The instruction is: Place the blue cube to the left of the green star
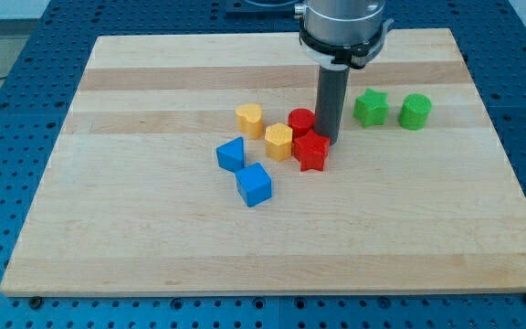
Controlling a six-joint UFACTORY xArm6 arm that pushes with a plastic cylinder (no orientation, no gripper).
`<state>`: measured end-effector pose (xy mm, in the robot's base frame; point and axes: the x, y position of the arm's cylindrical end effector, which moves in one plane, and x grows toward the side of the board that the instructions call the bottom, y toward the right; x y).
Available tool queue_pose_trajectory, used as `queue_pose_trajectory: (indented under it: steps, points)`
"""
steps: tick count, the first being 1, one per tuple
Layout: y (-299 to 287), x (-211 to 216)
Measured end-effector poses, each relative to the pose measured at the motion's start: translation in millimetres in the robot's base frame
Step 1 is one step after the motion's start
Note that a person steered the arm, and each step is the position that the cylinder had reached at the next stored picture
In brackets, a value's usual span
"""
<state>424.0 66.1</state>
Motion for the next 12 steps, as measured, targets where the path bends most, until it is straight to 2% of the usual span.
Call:
queue_pose_trajectory:
  steps: [4,6,7,8,12]
  points:
    - [-12.8,-11.1]
    - [-126.5,-15.7]
    - [-158.0,-18.5]
    - [-182.3,37.4]
    - [-203.2,48.3]
